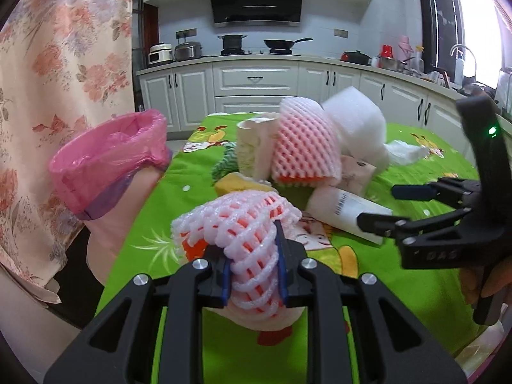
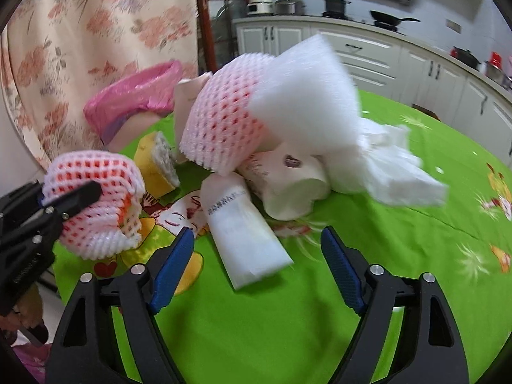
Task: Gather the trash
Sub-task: 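Grasp a pink foam fruit net with the left tool while the right tool grasps a white paper roll, then carry the fruit net and paper roll in both tools over the pink bin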
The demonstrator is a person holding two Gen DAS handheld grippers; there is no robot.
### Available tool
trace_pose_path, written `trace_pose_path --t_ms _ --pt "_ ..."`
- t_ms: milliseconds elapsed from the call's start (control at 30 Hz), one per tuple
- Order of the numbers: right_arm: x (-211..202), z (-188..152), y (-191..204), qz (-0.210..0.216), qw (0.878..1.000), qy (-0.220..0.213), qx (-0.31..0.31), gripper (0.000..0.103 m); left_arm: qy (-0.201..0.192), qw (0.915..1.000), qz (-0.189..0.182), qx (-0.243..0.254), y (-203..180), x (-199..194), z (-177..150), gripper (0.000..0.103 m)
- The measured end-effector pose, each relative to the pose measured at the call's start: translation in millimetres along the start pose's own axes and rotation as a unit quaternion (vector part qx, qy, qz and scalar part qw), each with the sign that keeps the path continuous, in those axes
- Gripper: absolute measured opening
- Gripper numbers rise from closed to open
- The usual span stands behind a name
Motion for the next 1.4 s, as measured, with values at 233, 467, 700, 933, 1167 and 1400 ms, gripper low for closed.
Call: trace_pose_path --t_ms 233,467,700,933,1167,1400 --pt "25.9 -2.0 -0.8 -0.001 0.999 0.032 -0.005 0.054 -0.003 1.0000 -0.002 0.005 2.9 -1.2 4.5 0.021" --pt "17.2 -6.6 4.8 0.011 1.000 0.020 -0.020 0.029 0.001 0.9997 -0.022 0.013 -11.4 -2.9 1.9 0.021" --pt "-12.8 -13.5 9.0 0.029 0.999 -0.007 -0.023 0.026 -0.012 0.9982 -0.048 0.035 -33.1 -19.7 3.7 0.021" --pt "-45.7 -12.0 14.1 0.036 0.998 -0.041 -0.019 0.026 -0.032 0.9978 -0.042 0.039 -37.7 -36.7 10.1 0.021" --pt "-65.9 -2.2 22.0 0.035 0.997 -0.072 -0.019 0.026 -0.046 0.9983 -0.027 0.023 -25.9 -50.3 14.8 0.021" --pt "-79.4 21.7 45.7 0.043 0.993 -0.102 -0.039 0.026 -0.066 0.9978 -0.012 0.001 -5.8 -61.4 24.1 0.021"
Point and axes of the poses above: each gripper's, at about its wrist camera, not at the fingertips, and x roughly the way its jaws point, y to its left, z to its top, the point moved 7 cm from there along x, roughly the way its jaws point, and after that the axes turned 9 degrees about z, right-handed, at the moved point
